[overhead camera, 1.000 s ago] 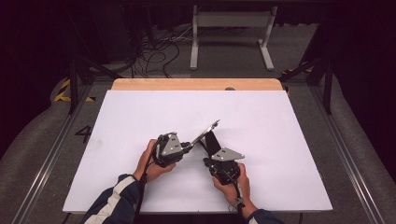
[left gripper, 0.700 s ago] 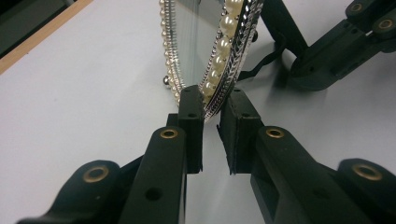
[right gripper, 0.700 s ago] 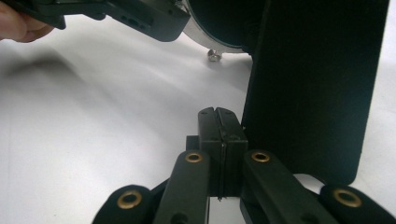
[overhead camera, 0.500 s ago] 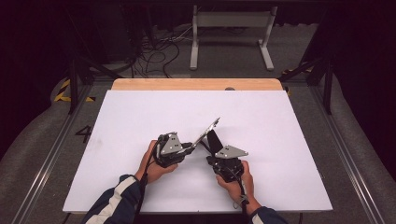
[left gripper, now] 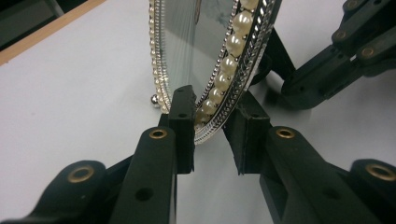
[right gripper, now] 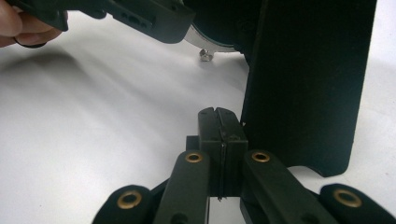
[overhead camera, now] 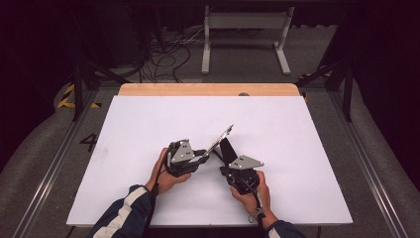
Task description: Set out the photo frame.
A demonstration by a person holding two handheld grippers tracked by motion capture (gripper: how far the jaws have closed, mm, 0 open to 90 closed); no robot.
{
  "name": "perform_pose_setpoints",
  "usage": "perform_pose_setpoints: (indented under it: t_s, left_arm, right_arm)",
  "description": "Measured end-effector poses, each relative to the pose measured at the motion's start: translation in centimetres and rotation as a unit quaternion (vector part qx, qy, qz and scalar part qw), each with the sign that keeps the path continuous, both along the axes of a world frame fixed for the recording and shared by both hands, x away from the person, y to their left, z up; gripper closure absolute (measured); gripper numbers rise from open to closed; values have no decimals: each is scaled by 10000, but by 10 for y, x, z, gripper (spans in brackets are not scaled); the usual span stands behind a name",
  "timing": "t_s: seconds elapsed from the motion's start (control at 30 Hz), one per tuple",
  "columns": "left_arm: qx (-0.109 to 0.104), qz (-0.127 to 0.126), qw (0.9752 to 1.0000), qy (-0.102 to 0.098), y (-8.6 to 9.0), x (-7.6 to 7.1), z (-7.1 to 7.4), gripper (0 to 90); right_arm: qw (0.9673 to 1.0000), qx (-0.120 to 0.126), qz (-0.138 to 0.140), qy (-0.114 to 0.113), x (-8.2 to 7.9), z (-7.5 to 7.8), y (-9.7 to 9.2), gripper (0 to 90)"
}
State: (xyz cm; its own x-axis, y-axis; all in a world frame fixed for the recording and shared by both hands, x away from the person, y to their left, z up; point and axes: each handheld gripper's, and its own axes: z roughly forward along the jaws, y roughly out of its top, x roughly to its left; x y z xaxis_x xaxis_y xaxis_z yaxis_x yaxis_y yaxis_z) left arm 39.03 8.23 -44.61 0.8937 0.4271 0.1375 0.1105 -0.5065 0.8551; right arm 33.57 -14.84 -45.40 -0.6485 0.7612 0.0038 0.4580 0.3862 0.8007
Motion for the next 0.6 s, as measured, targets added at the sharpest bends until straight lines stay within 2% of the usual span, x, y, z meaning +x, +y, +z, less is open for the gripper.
perform_pose_setpoints:
  t_s: [0.03,0.1,0.6]
  left_arm:
    - [149,6,9998,-106,-1,-1,1,744]
    - [244,56,9996,-153,-2,-4,3,750]
    - [423,-66,9988,-223,-3,-12,8,761]
  right_arm:
    - [10000,2,2,2,0,0,0,900]
    - [10000,18,-3,2,0,2,-1,900]
    - [10000,9,-31,74,2,5,-8,900]
